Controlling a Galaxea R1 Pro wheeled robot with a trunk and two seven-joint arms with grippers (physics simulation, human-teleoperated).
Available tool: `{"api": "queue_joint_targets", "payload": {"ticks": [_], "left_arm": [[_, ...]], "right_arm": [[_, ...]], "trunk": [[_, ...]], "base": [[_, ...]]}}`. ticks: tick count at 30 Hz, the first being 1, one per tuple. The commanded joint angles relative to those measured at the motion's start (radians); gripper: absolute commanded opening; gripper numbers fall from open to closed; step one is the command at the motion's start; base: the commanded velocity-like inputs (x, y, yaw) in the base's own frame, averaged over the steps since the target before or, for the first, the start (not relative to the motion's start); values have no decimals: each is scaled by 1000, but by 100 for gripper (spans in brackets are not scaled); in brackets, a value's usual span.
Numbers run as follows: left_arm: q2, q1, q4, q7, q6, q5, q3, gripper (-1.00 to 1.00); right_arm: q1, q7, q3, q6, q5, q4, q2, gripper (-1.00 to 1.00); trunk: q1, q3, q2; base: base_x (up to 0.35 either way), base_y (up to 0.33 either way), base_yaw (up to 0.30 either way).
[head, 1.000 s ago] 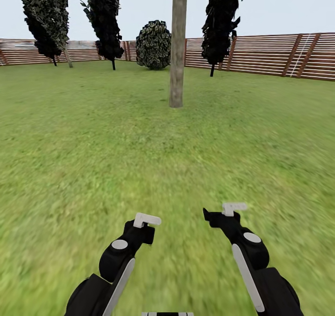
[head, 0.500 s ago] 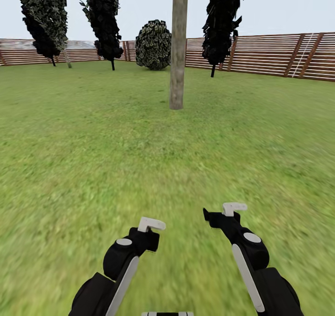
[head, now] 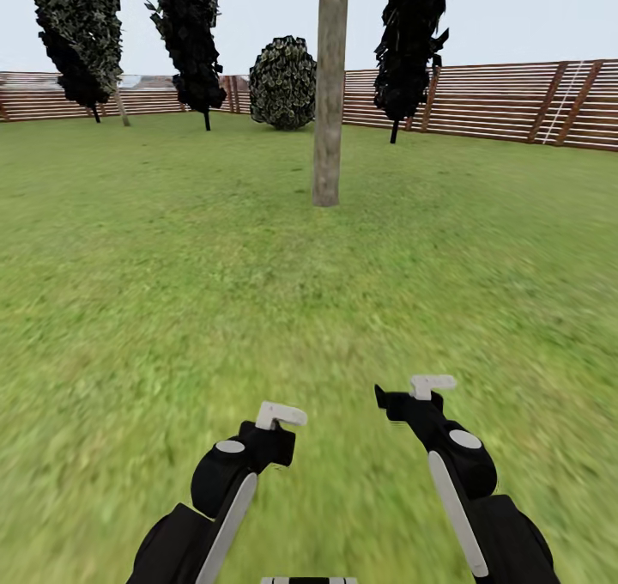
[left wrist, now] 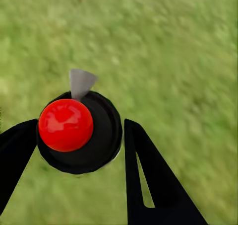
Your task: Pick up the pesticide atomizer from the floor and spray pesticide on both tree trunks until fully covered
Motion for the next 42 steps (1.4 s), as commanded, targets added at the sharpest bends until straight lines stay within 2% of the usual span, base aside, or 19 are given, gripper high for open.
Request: {"api": "queue_joint_targets", "payload": {"ticks": [1,35,42], "left_arm": [[0,-1,-1,10,3,10,-1,-100],[0,-1,1,10,1,10,-1,-100],[0,-1,1,9,1,10,-1,-100]], "right_arm": [[-1,-9,1,4,-11,-1,0,100],[0,-8,1,2,-11,-1,-1,100],[-2,-8,0,2,-11,-1,-15,100]], "trunk": [[0,-1,0],[0,-1,0],[0,-1,0]], "base": [[335,0,0],[335,0,0],[335,0,0]]}}
